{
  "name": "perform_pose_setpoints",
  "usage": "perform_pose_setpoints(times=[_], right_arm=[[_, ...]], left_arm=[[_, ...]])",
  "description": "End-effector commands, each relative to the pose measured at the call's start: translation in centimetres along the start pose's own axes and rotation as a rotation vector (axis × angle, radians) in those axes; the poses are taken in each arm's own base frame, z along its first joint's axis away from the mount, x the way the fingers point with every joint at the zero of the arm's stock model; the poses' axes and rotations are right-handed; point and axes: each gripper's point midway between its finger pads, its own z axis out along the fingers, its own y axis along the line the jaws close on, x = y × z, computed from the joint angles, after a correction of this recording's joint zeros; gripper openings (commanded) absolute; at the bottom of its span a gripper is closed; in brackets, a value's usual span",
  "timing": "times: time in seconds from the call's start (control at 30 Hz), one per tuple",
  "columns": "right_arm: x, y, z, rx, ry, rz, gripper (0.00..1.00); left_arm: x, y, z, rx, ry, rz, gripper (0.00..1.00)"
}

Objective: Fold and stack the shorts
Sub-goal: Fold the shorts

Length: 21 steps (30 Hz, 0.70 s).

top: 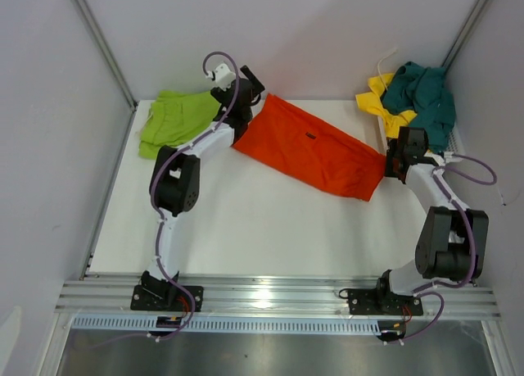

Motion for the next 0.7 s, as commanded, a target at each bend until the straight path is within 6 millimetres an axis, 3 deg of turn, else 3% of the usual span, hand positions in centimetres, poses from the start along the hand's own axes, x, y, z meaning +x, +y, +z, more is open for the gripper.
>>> perform_pose_setpoints(times=[0.0,0.07,0.1,0.13,0.17,0.23,0.27,0.3,0.33,0.37,0.43,0.47,0.53,0.57,0.6,0.67], right_arm=[[-3.0,4.8,-3.4,-0.194,-0.104,-0.108,0.71],[-3.3,5.7,-4.9,-0.249,-0.109,-0.204,0.76],[-3.7,5.5,-5.3,-0.251,-0.118,-0.284,0.78],[-3.8,5.2,-5.5,-0.251,-0.116,-0.321,0.80],[-3.4,5.3,-6.3,-0.289,-0.081,-0.365,0.81],[-3.7,3.7,-6.1,-0.299,-0.054,-0.441,0.81],[-2.5,3.3,-6.4,-0.340,0.022,-0.473,0.81],[-2.3,2.8,-6.8,-0.368,0.046,-0.498,0.80],[-2.3,0.9,-6.1,-0.334,0.070,-0.516,0.80],[-1.2,0.1,-6.4,-0.352,0.130,-0.539,0.79],[-0.5,-1.9,-6.1,-0.360,0.173,-0.582,0.79],[-0.2,-2.6,-6.0,-0.358,0.189,-0.589,0.79],[1.0,-3.3,-6.2,-0.409,0.251,-0.627,0.78],[1.3,-4.5,-5.9,-0.387,0.273,-0.633,0.78],[1.9,-5.0,-5.9,-0.390,0.305,-0.644,0.78],[2.4,-6.4,-5.5,-0.374,0.337,-0.652,0.78]], left_arm=[[-8.4,-3.9,-2.7,0.056,-0.078,-0.001,0.99],[-10.3,-4.7,-4.2,0.092,-0.072,0.038,0.99],[-9.3,-3.9,-4.7,0.087,-0.024,0.081,0.99],[-10.6,-4.3,-5.8,0.106,-0.016,0.087,0.99],[-9.3,-3.1,-6.3,0.091,0.041,0.124,0.99],[-8.9,-3.3,-7.6,0.138,0.107,0.145,0.99],[-9.3,-3.2,-8.6,0.149,0.129,0.152,0.99],[-7.8,-2.6,-9.5,0.164,0.196,0.171,0.99],[-7.7,-2.7,-10.1,0.185,0.216,0.177,0.99],[-7.1,-2.0,-11.2,0.196,0.246,0.184,0.99],[-6.7,-2.7,-12.7,0.267,0.290,0.174,0.99],[-5.2,-1.9,-13.4,0.274,0.330,0.188,0.99],[-6.2,-2.9,-15.0,0.324,0.329,0.202,0.99],[-5.0,-2.9,-16.0,0.348,0.352,0.246,0.99],[-5.5,-3.6,-16.8,0.375,0.348,0.260,0.99],[-4.1,-4.6,-18.6,0.443,0.385,0.322,0.99]])
